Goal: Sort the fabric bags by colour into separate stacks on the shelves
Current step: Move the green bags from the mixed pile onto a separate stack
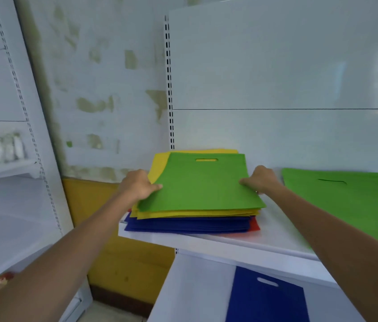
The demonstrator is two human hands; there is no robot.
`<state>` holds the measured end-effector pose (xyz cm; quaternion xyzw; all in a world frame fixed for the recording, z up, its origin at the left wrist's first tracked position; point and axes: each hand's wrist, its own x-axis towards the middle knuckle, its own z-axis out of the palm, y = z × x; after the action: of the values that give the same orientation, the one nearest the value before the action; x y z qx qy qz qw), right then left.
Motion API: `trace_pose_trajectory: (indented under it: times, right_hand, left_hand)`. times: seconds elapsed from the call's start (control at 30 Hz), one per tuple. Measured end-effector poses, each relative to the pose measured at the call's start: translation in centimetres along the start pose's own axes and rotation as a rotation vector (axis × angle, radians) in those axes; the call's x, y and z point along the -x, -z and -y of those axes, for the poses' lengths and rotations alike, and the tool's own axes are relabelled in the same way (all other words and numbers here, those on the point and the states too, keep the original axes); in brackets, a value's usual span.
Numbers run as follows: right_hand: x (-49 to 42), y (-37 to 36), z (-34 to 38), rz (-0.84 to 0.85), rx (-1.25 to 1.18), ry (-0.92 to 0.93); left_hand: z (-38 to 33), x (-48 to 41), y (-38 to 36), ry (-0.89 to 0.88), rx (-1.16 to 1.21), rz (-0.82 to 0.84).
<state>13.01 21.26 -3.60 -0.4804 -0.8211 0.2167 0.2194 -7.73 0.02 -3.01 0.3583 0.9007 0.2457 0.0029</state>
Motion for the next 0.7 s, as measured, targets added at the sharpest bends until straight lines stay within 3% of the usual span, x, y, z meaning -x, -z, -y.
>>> trace_pose_trajectory:
  times: [0.3,0.53,0.7]
  right_hand:
    - [0.1,-1.1,1.9,-0.214,-0.018,0.032]
    - [0.2,-0.1,1.9,-0.321,-0.038,0.163]
    - [0.6,1.8,1.1,-0.425,-0.171,0.276]
  left_hand:
    - [-0.1,-1.8,0.3,0.0,0.019,0.014]
    - [-1.4,-1.0,0.1,-0.076,-0.173,-0.221]
    - [-3.9,0.4,0.2,-0.136,-0.133,-0.408]
